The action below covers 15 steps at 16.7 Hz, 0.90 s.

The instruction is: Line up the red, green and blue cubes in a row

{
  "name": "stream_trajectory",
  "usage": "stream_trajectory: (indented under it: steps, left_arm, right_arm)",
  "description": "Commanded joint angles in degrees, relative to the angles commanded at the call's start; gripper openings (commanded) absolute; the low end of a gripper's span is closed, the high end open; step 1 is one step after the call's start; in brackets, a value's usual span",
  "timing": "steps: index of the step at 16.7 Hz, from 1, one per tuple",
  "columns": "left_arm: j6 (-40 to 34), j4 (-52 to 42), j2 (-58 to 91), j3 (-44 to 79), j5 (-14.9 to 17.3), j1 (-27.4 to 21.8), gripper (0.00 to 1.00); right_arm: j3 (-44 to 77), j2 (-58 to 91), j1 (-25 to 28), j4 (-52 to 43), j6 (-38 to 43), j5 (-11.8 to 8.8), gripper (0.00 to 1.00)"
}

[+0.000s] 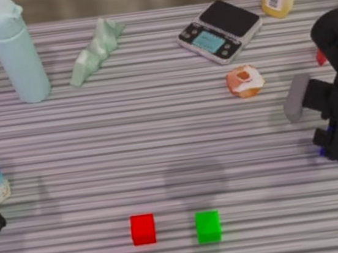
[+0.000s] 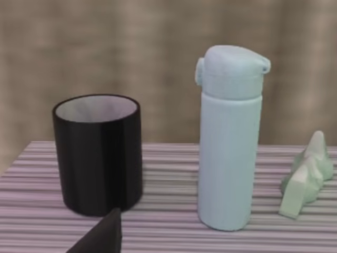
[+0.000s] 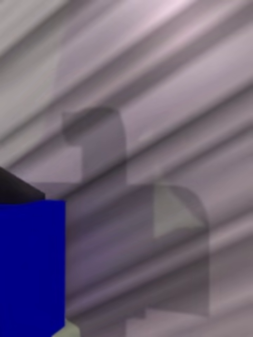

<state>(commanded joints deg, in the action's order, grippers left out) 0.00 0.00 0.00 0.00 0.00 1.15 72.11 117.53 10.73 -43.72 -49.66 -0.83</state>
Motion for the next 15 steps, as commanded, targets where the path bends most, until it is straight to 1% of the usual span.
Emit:
stream_trajectory:
  steps: [7, 12, 13, 15]
  left_arm:
    - [0.0, 0.0, 0.0, 0.0, 0.0, 0.0, 1.00]
    - [0.0, 0.0, 0.0, 0.0, 0.0, 0.0, 1.00]
    - [0.0, 0.0, 0.0, 0.0, 0.0, 0.0, 1.00]
    - [0.0, 0.0, 0.0, 0.0, 0.0, 0.0, 1.00]
  right_arm:
    - [6.8, -5.7, 0.4, -12.9, -0.1, 0.0, 0.00]
    - [7.1, -6.0, 0.3, -13.3, 0.0, 0.0, 0.00]
    - [6.9, -6.2, 1.0, -13.4, 0.0, -0.1, 0.00]
    - [6.2, -7.0, 4.3, -13.7, 0.2, -0.1, 0.00]
